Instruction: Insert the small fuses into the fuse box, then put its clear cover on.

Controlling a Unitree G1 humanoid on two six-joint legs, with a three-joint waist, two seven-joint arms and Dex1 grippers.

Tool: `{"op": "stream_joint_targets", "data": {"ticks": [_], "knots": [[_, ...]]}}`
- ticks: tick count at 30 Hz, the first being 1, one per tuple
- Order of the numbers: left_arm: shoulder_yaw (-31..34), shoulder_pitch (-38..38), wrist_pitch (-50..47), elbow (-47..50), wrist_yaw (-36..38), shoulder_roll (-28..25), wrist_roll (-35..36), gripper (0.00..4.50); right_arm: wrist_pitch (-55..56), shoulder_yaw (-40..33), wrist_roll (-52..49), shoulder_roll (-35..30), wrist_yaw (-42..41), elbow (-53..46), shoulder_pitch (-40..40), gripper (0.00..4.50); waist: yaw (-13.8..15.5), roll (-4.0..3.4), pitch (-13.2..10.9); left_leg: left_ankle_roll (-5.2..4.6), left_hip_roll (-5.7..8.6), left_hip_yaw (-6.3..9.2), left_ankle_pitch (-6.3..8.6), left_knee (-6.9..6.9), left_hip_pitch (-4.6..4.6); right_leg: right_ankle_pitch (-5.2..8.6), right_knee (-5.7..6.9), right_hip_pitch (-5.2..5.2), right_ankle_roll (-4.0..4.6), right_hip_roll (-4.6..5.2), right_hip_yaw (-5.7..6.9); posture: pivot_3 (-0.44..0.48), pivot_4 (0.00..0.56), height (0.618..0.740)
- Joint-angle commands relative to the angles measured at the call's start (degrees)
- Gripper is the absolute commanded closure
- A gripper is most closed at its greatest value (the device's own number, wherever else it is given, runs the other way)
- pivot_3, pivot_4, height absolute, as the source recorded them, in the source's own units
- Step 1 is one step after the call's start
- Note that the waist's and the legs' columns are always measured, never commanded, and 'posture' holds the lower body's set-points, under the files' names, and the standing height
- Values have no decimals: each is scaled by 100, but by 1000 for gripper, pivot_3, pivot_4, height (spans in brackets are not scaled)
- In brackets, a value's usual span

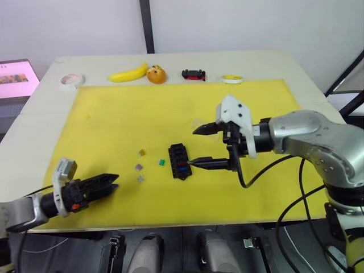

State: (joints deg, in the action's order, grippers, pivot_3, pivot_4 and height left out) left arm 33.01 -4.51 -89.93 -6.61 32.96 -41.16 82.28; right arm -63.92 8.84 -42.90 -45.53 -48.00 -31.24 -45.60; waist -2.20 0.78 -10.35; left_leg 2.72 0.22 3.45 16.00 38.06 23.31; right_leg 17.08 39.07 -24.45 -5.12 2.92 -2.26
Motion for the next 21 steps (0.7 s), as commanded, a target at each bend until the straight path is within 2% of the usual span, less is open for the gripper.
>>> {"op": "stream_joint_targets", "data": {"ticks": [1, 12, 21], "knots": [[-169, -128, -206, -79, -580, 65, 548, 27, 155, -41, 88, -80, -59, -106, -103, 0, 2, 0, 0, 0, 1, 0, 0, 0, 0, 0, 0, 0, 0, 2, 0, 0, 150, 740], [-1341, -526, 483, -256, -2164, 106, 2129, 27, 135, -55, 166, -70, 7, -163, -81, 0, 155, 0, 0, 2, 26, -3, -1, 1, 1, -1, 0, 0, -1, 39, 1, 0, 150, 740], [-2029, -624, 943, -279, -2704, -81, 2600, 27, 83, -84, 133, -53, 111, -235, -60, 0, 157, -1, 1, 2, 36, -3, -2, 2, 1, -1, 0, 1, -2, 45, 3, 0, 150, 740]]}}
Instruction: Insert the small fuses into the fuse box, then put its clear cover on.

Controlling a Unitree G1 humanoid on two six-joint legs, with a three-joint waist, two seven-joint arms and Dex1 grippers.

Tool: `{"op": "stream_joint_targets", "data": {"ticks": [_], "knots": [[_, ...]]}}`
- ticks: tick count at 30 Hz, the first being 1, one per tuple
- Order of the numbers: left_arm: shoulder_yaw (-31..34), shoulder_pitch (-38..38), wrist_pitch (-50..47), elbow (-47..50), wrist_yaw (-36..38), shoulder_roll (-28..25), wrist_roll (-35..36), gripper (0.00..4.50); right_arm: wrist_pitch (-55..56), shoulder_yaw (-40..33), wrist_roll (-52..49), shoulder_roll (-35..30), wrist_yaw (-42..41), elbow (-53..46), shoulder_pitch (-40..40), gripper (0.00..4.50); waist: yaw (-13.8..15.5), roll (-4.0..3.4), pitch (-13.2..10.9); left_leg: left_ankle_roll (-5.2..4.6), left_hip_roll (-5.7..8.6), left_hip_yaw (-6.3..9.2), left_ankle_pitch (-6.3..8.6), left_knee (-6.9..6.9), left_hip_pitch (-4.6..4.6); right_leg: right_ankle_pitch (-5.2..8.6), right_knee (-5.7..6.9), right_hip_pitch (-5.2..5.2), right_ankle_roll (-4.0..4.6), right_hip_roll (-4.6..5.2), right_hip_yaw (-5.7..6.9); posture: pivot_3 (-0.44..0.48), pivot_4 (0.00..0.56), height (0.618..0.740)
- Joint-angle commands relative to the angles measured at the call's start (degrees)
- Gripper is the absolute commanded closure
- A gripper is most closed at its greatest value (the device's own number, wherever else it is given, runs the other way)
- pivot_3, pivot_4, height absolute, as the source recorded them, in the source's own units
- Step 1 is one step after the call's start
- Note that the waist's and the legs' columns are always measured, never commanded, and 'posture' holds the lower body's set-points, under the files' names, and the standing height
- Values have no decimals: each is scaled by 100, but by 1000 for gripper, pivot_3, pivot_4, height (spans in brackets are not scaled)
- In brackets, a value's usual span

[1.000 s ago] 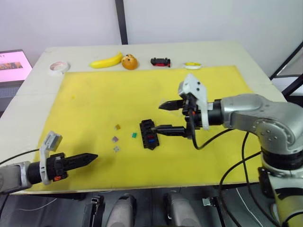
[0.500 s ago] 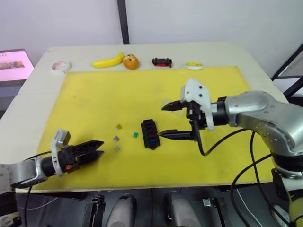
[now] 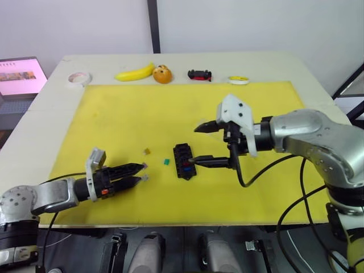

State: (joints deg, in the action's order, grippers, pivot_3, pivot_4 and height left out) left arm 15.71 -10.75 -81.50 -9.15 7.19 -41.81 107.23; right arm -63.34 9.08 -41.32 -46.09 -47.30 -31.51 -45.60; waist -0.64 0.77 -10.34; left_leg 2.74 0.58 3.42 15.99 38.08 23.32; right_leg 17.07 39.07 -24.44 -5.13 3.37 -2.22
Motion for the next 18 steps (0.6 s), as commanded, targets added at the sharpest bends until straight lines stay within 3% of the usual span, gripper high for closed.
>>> {"op": "stream_joint_targets", "data": {"ticks": [1, 18], "knots": [[-353, -13, 125, -15, -142, -35, 114, 27, 23, -105, -26, 7, 53, -213, -62, 0, 2, 0, 0, 0, 1, 0, 0, 0, 0, 0, 0, 1, 0, 0, 0, 0, 150, 740], [-765, -105, 356, -31, -172, 92, -268, 27, 29, -89, -28, 27, 103, -212, -89, 0, 17, -5, 3, -6, 25, 8, -3, 4, -2, 0, 0, 14, -1, 17, 12, 0, 150, 740]]}}
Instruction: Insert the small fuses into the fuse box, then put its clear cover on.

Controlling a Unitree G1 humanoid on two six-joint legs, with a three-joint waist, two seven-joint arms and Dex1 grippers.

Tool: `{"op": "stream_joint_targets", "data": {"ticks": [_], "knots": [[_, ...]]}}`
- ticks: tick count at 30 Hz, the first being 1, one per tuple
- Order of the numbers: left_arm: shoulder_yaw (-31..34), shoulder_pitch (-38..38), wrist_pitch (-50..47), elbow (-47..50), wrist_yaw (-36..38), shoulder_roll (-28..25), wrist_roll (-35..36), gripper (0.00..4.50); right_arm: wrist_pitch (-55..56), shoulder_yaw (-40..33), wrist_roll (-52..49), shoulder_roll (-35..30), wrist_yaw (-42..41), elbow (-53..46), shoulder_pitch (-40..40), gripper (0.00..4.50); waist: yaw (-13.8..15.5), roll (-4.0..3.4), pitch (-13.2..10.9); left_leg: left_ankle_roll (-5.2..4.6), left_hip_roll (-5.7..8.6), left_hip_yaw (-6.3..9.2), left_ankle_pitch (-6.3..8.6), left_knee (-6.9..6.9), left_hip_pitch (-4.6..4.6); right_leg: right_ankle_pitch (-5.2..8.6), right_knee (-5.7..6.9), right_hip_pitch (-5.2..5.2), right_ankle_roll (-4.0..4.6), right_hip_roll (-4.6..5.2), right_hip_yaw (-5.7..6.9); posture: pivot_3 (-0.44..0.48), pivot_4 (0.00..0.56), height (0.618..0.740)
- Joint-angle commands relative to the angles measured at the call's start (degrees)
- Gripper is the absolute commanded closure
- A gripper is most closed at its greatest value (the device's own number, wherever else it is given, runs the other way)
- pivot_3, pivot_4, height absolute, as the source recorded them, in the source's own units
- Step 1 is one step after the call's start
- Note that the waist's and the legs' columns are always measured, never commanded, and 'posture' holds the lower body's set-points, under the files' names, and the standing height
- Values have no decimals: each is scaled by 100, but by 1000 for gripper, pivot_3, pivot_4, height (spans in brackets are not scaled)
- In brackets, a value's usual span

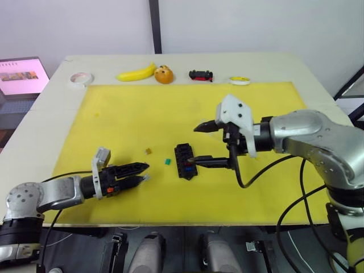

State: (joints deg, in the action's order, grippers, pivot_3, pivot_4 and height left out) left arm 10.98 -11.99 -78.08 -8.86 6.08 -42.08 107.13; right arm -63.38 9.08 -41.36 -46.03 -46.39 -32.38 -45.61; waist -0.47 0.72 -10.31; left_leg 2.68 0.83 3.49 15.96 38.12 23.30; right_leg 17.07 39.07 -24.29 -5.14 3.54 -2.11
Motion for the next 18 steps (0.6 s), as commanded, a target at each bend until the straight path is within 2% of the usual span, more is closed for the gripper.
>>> {"op": "stream_joint_targets", "data": {"ticks": [1, 3, 4, 16, 17, 18], "knots": [[-290, 15, 7, -76, -54, 125, -289, 270, 30, -86, -23, 23, 16, -125, -94, 0, 0, 0, 0, -2, 3, 1, -1, 0, 0, 0, 0, 1, 0, 2, 0, 0, 150, 740], [-276, 16, -6, -99, -30, 133, -341, 825, 20, -91, -29, 30, 24, -126, -100, 0, -3, 0, 0, -4, 9, 1, -2, 0, 0, 0, 0, 2, 0, 5, 0, 0, 150, 740], [-265, 20, -26, -102, 6, 125, -390, 1272, 18, -91, -29, 31, 28, -125, -102, 0, -6, 0, 0, -5, 11, 1, -3, 0, 0, 0, 0, 2, -1, 4, 0, 0, 150, 740], [-186, 90, -26, -133, 219, 172, -815, 1272, 32, -99, -38, 37, 49, -132, -110, 0, -16, -2, 1, -7, 13, 4, -3, 0, -1, 0, 0, 2, -1, 7, 0, 0, 150, 740], [-180, 95, -29, -136, 236, 180, -854, 1844, 33, -100, -39, 36, 49, -133, -109, 0, -17, -2, 1, -7, 14, 4, -3, 0, -1, 0, 0, 2, -1, 7, 0, 0, 150, 740], [-171, 98, -35, -139, 249, 189, -887, 2164, 35, -99, -39, 36, 49, -133, -109, 0, -18, -2, 1, -7, 13, 4, -3, 0, -1, 0, 0, 1, -1, 7, 0, 0, 150, 740]]}}
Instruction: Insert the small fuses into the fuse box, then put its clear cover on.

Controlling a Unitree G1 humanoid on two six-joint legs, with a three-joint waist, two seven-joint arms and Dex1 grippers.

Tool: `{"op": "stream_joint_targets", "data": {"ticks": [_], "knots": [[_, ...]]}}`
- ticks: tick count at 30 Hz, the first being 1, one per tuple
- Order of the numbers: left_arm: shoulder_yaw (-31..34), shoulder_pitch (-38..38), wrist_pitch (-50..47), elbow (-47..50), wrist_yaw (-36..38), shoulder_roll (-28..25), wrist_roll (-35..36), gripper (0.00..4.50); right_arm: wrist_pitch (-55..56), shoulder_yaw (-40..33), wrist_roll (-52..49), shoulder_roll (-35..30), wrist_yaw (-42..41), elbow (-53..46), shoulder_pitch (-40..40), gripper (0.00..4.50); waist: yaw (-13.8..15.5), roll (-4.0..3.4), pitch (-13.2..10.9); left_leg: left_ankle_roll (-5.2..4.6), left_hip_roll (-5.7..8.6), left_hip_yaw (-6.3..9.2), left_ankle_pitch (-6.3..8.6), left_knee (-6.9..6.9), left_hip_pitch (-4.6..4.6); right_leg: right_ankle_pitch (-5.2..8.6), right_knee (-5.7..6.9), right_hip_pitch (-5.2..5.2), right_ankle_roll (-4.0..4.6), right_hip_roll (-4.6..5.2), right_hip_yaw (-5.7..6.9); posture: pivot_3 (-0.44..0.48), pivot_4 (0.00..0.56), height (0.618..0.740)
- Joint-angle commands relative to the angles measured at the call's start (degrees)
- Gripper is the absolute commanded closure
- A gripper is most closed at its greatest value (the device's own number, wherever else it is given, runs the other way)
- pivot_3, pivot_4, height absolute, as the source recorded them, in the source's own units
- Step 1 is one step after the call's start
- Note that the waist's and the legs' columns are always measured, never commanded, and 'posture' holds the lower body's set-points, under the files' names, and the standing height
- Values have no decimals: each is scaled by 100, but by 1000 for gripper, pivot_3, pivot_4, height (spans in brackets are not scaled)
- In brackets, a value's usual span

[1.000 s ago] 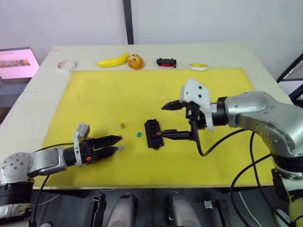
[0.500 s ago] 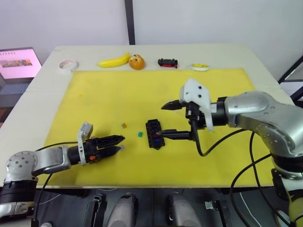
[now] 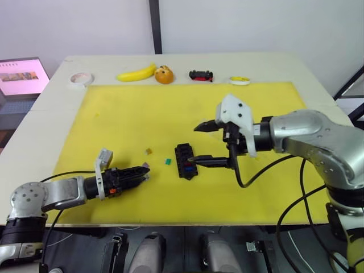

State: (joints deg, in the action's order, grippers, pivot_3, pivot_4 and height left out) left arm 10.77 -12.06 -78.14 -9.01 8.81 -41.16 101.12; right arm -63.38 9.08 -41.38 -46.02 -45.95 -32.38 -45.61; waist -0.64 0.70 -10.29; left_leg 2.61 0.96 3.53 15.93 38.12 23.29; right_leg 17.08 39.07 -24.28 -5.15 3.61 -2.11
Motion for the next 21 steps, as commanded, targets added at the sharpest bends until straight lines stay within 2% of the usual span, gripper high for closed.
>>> {"op": "stream_joint_targets", "data": {"ticks": [1, 3, 21], "knots": [[-135, 105, -42, -121, -3, 107, -318, 2574, 33, -98, -37, 35, 7, -133, -110, 0, -6, 0, 0, 0, 0, 0, 0, 0, 0, 0, 0, 0, 0, -1, 0, 0, 150, 740], [-114, 106, -79, -99, 63, 121, -420, 3688, 33, -98, -40, 36, 8, -137, -110, 0, -16, 0, 0, 0, 0, 0, 0, 0, 0, 0, 0, 0, 0, 0, 0, 0, 150, 740], [37, 38, -125, -43, 300, 448, -1256, 3688, 43, -98, -35, 23, -3, -124, -137, 0, -6, -28, 19, 0, -2, -1, 0, -1, -4, 0, 0, 3, -1, -2, 0, 0, 150, 740]]}}
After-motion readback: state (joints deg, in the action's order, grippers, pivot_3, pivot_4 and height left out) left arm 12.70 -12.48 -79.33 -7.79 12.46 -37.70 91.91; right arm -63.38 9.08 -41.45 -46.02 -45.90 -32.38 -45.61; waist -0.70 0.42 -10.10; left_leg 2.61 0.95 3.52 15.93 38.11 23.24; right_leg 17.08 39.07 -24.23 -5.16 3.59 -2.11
